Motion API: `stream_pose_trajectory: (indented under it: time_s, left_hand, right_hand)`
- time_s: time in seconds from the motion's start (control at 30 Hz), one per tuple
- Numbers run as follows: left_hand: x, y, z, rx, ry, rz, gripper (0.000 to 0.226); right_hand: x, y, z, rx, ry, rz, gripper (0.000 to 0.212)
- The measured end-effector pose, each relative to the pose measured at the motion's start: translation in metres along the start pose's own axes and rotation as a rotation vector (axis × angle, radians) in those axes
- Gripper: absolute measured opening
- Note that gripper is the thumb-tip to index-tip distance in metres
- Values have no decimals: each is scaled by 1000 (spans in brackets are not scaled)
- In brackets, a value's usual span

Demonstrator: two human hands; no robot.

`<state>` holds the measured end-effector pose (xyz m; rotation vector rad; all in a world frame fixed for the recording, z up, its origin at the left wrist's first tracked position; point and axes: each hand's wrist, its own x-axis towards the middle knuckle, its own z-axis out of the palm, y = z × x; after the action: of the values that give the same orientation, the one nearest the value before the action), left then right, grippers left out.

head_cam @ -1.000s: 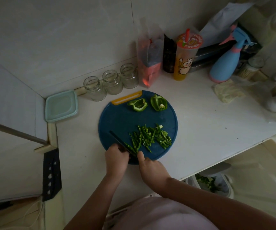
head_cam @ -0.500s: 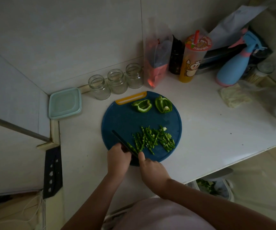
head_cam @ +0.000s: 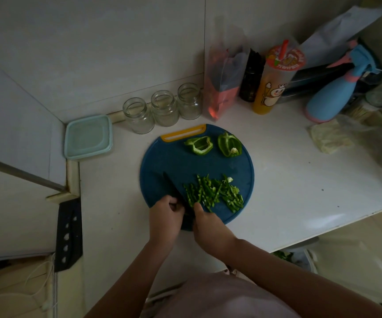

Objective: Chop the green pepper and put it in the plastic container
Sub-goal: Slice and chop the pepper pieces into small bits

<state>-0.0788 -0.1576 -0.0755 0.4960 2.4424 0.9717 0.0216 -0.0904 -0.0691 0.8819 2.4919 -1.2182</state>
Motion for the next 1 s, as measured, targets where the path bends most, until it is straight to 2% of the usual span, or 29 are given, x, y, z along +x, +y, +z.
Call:
stream_pose_trajectory:
  time_s: [0.27, 0.57, 0.73, 0.9, 1.0]
  left_hand:
    - [2, 1, -4, -9, 9, 3, 7]
    - [3, 8, -6, -8, 14, 0, 6]
    - [5, 8, -10, 1, -10, -5, 7]
    - [6, 13, -12, -10, 7, -39, 21]
    - [6, 11, -9, -18, 13, -51, 19]
  right_hand:
    - [4, -12, 7, -34, 27, 76, 28]
    - [19, -21, -4, -1, 26, 61, 21]
    - [20, -27, -1, 5, 51, 70, 26]
    - [13, -27, 1, 0, 53, 102, 25]
    - [3, -22, 2, 0, 37, 143, 31]
